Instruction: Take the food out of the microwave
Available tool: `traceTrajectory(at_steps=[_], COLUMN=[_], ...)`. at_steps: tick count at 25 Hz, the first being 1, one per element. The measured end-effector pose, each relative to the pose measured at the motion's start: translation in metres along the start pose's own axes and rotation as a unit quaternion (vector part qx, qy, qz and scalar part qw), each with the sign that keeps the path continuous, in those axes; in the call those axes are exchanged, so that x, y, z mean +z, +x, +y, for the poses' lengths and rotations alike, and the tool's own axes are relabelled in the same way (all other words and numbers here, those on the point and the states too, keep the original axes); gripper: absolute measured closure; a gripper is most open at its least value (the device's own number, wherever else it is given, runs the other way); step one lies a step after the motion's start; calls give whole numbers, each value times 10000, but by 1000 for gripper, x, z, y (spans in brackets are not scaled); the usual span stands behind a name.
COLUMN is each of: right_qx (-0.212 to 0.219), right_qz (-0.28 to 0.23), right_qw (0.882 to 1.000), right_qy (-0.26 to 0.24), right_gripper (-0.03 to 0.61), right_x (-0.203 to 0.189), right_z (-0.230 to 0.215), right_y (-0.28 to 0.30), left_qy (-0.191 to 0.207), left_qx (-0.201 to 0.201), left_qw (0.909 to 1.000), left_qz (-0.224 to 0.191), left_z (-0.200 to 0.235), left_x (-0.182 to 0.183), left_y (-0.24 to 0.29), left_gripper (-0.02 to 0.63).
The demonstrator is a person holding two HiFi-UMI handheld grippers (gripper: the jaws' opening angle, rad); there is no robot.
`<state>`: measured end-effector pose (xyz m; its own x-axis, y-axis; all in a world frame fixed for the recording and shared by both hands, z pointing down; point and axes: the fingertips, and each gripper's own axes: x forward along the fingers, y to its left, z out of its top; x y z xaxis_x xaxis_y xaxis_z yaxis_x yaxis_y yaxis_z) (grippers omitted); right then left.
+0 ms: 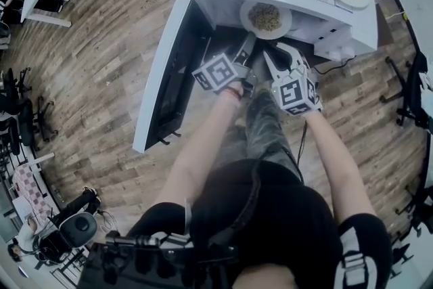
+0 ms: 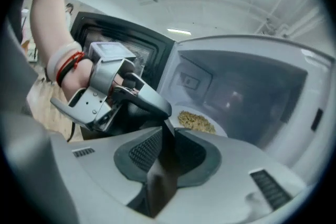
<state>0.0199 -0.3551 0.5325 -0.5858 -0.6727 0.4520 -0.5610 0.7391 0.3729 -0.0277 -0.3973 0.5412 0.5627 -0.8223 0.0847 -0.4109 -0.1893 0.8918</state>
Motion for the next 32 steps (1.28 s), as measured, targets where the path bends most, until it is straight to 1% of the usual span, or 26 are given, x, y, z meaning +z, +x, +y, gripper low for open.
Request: traceTrajectory(at_steps=[1,2,3,4,5,7,8,9,12,13,16,17,19,21,23,26,28,30,32], right_qx=[-10,-22,-28,-11,35,173,246,319,490,501,428,399,375,352,318,299,366,454,470], right_qz=[41,70,75,53,10,-122,-202,-287,-488,-530,-720,-793,-908,-971,-1031,-1139,-1241,-1362,-1395], right_qw=[9987,9944,9862,9741,9587,9230,9052,8892,8502,8344,7744,7566,7288,7088,6926,6747,6603,6521,6490], right_qy=[499,1054,1652,2261,2844,3842,4237,4554,5219,5463,6272,6478,6776,6978,7132,7287,7398,7444,7464], right_gripper=[494,494,494,494,480,471,471,471,471,471,471,471,471,471,476,518,523,529,531], right_x=[-7,-13,-19,-24,-27,-28,-26,-23,-15,-14,-13,-13,-14,-16,-19,-20,-17,-14,-14], right_z=[-1,-2,-4,-6,-8,-9,-10,-10,-11,-12,-18,-20,-23,-25,-26,-29,-30,-31,-31], right_y=[-3,-5,-7,-7,-7,-4,-2,1,7,8,10,10,11,13,14,16,17,18,17], left_qy=[-26,-50,-69,-85,-95,-106,-113,-124,-161,-167,-162,-144,-115,-118,-133,-148,-165,-163,-147], left_qx=[1,3,4,1,-6,-22,-24,-21,-10,-13,-12,-9,-17,-39,-53,-50,-45,-29,-5], left_qw=[10000,10000,10000,10000,9999,9999,9999,9999,9999,9999,9999,9999,9999,9998,9998,9998,9998,9998,9998], left_qz=[-7,-19,-29,-33,-31,-21,-19,-19,-17,-12,25,52,103,126,138,140,131,137,140], left_z=[0,0,0,0,0,-1,-1,-2,-3,-3,-5,-5,-7,-8,-9,-9,-9,-9,-9], left_x=[0,-1,-1,-1,-2,-4,-4,-5,-6,-7,-10,-12,-14,-17,-20,-21,-20,-19,-20], left_y=[0,0,-1,-1,-2,-2,-3,-3,-6,-6,-9,-10,-11,-13,-13,-14,-13,-13,-13], left_gripper=[557,557,558,558,558,560,560,560,561,561,563,563,565,568,569,574,575,572,561])
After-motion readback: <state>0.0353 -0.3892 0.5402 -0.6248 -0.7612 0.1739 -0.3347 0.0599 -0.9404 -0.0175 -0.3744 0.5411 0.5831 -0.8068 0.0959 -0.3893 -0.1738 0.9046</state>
